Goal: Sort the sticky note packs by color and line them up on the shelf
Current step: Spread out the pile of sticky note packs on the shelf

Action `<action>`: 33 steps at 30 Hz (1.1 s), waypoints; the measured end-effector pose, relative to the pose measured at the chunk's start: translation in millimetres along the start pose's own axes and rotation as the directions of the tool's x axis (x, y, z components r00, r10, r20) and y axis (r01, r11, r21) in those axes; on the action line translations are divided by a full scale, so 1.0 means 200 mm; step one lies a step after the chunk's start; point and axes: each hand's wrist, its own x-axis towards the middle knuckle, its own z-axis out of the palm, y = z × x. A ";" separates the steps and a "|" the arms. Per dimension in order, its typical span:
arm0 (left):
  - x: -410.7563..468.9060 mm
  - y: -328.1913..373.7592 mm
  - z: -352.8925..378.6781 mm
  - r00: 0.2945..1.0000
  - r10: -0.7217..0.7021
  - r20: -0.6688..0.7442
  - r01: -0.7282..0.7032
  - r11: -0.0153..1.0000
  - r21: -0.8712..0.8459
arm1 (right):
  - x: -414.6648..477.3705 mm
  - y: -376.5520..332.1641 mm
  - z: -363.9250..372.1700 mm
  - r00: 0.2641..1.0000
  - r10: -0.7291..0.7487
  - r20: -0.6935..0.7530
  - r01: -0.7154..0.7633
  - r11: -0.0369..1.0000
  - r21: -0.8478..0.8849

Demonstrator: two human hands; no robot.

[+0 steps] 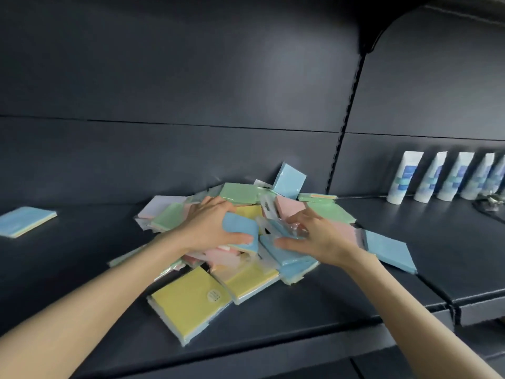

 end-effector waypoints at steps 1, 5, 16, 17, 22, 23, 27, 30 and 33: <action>-0.01 0.01 0.01 1.000 -0.023 -0.018 0.023 1.000 -0.004 | -0.01 0.01 -0.01 1.000 -0.024 0.007 0.024 1.000 -0.019; -0.07 0.09 0.02 0.978 -0.110 -0.176 0.108 0.994 -0.024 | -0.02 0.05 -0.02 0.994 -0.112 0.006 0.112 0.993 -0.029; -0.25 0.22 -0.01 0.870 -0.366 -0.331 0.165 0.848 -0.503 | -0.05 0.03 -0.03 0.918 -0.271 -0.289 0.313 0.943 0.109; -0.27 0.23 -0.03 0.856 -0.383 -0.346 0.161 0.835 -0.526 | -0.05 0.00 -0.04 0.908 -0.272 -0.320 0.332 0.931 0.150; -0.36 0.19 -0.13 0.793 -0.452 -0.408 0.078 0.740 -0.668 | 0.00 -0.11 -0.06 0.882 -0.213 -0.420 0.352 0.891 0.286; -0.38 0.18 -0.16 0.780 -0.462 -0.423 0.064 0.731 -0.679 | 0.01 -0.14 -0.06 0.879 -0.199 -0.434 0.360 0.874 0.327; -0.49 0.10 -0.25 0.748 -0.475 -0.463 0.029 0.721 -0.693 | 0.02 -0.35 -0.07 0.874 -0.228 -0.430 0.450 0.712 0.539; -0.63 -0.01 -0.31 0.727 -0.495 -0.477 0.028 0.715 -0.699 | 0.02 -0.54 -0.02 0.870 -0.251 -0.425 0.474 0.668 0.575; -0.80 -0.15 -0.40 0.712 -0.509 -0.484 0.029 0.710 -0.704 | 0.00 -0.75 0.09 0.871 -0.278 -0.405 0.479 0.663 0.575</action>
